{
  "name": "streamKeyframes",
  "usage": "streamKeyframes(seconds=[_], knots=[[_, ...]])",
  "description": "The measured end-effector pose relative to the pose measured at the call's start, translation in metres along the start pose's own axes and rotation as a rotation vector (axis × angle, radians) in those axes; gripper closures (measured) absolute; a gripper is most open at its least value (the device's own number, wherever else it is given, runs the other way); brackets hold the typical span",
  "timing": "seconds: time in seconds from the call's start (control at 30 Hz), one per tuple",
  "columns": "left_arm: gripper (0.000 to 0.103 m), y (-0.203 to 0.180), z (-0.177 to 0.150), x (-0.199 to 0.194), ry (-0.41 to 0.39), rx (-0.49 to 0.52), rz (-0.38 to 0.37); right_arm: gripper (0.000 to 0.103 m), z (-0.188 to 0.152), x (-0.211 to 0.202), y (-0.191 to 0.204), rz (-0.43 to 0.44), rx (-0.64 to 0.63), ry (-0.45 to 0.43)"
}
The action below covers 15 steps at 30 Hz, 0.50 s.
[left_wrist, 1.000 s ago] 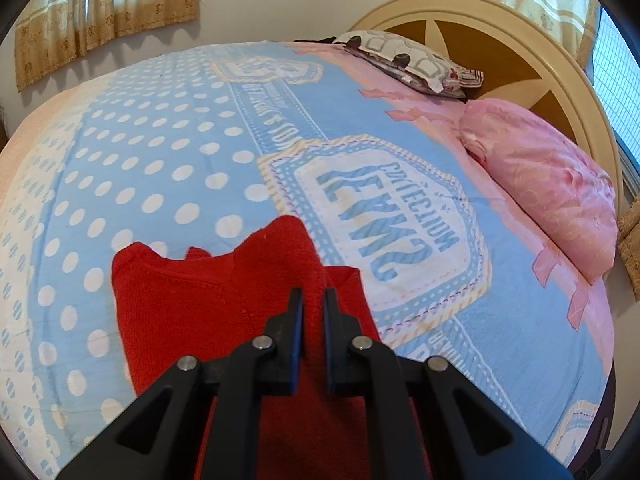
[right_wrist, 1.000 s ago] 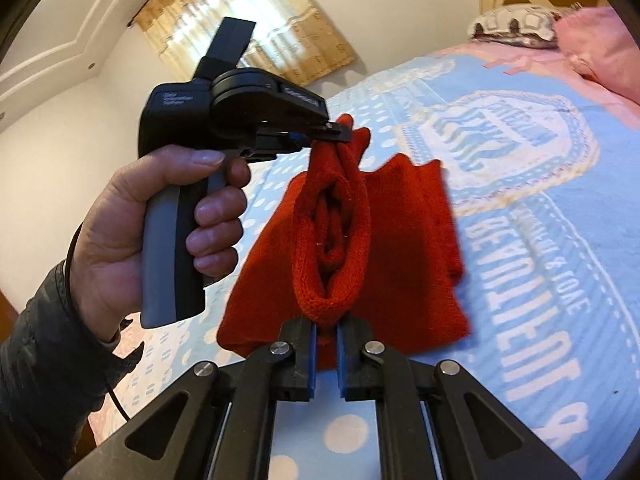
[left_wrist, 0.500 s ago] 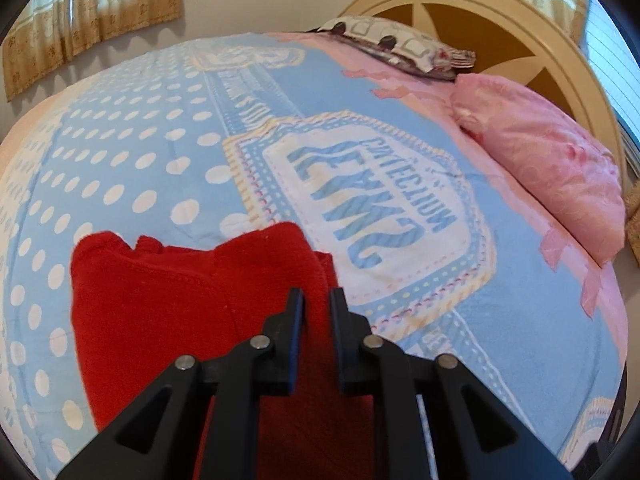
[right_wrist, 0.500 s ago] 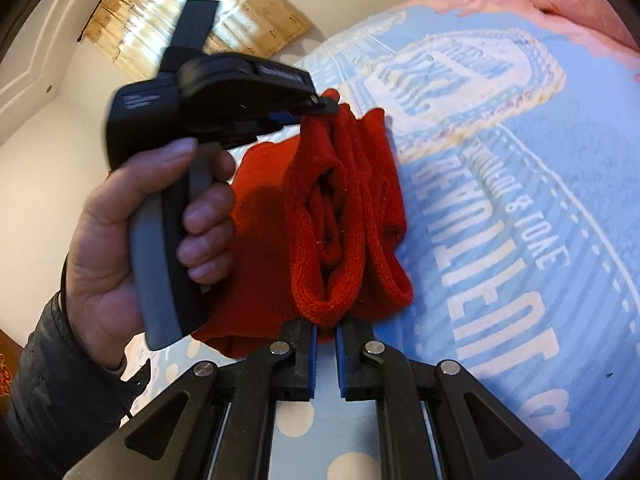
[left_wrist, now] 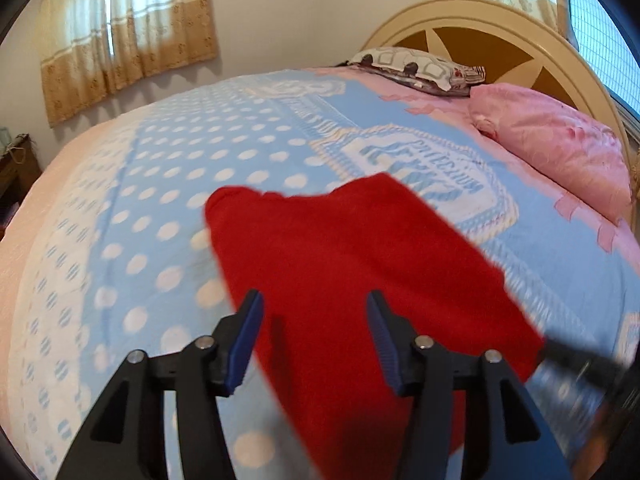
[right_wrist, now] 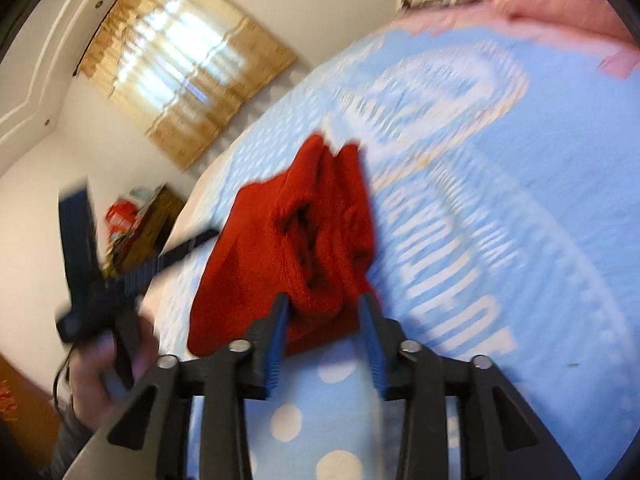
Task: Fold small clothes
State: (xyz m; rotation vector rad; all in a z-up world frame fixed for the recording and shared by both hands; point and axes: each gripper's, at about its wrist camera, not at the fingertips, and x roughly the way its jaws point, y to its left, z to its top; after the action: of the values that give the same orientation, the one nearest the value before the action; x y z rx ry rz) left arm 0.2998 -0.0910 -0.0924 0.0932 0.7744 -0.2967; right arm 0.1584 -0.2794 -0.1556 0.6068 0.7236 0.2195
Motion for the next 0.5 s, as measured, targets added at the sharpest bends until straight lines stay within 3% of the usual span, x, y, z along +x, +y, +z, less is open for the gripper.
streamKeyframes(seconds=[0.1, 0.17, 0.27, 0.37, 0.43, 0.47, 0.5], knots=[[0.035, 0.006, -0.015, -0.009, -0.048, -0.011, 0.016, 0.052, 0.010, -0.021, 0.023, -0.064, -0.104, -0.091], [0.030, 0.006, -0.020, -0.008, -0.060, -0.019, 0.010, 0.051, 0.023, -0.019, 0.043, -0.071, -0.192, -0.074], [0.030, 0.000, -0.026, 0.000, -0.051, -0.010, 0.016, 0.051, 0.052, 0.007, 0.056, -0.045, -0.226, 0.012], [0.028, -0.005, -0.032, 0.004, -0.052, 0.003, 0.005, 0.051, 0.079, 0.049, 0.054, -0.086, -0.228, 0.083], [0.028, -0.006, -0.035, 0.005, -0.049, 0.000, -0.003, 0.051, 0.084, 0.073, 0.045, -0.068, -0.187, 0.164], [0.028, -0.006, -0.037, 0.005, -0.055, -0.001, -0.019, 0.056, 0.081, 0.088, 0.037, -0.060, -0.161, 0.231], [0.028, -0.008, -0.038, 0.004, -0.055, 0.003, -0.034, 0.068, 0.079, 0.098, 0.030, -0.080, -0.147, 0.251]])
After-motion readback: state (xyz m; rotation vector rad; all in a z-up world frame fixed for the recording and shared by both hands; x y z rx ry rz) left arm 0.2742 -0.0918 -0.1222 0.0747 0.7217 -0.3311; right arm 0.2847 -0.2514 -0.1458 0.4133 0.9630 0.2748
